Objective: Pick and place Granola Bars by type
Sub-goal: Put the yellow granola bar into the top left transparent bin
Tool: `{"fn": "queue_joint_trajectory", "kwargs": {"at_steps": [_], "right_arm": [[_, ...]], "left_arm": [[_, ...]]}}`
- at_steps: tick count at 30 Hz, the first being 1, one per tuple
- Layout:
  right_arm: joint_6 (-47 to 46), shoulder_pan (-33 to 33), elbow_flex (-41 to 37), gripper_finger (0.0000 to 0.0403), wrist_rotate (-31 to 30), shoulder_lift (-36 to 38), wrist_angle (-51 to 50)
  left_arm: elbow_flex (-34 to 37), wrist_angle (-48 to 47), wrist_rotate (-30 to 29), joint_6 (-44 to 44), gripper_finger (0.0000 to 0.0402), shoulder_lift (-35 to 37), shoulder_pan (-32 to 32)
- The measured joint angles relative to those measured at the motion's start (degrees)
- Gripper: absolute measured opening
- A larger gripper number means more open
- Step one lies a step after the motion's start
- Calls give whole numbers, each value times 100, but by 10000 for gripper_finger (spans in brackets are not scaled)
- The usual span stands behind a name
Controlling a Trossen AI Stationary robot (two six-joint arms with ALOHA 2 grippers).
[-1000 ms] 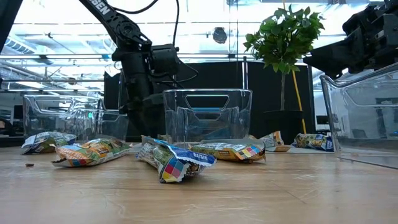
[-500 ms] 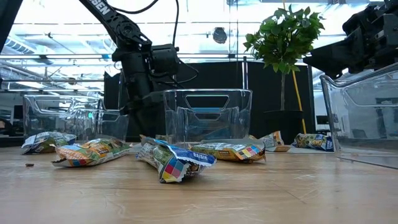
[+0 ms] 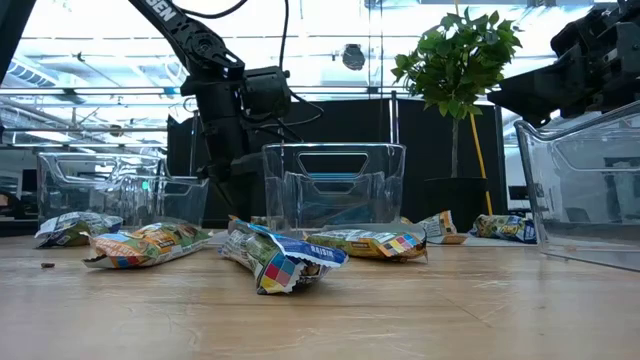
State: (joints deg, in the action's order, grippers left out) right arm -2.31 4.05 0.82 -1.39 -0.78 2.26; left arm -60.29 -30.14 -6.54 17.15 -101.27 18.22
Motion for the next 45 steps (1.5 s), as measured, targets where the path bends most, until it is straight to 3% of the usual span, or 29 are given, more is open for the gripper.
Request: {"fn": "queue_joint_trajectory", "kwargs": {"at_steps": [11,25,32,45], "right_arm": [[0,0,2,155,0,0,0],[-2,0,1,155,0,0,0],[-1,0,0,155,0,0,0],[-1,-2,1,155,0,0,0]], "left_arm": [[2,-38,-600,-39,1,129,-136],[2,-302,-1341,-200,1,1478,-273],[58,-217,-1988,-385,0,2017,-555],[1360,842,-2258,-539,0,3310,-828]]}}
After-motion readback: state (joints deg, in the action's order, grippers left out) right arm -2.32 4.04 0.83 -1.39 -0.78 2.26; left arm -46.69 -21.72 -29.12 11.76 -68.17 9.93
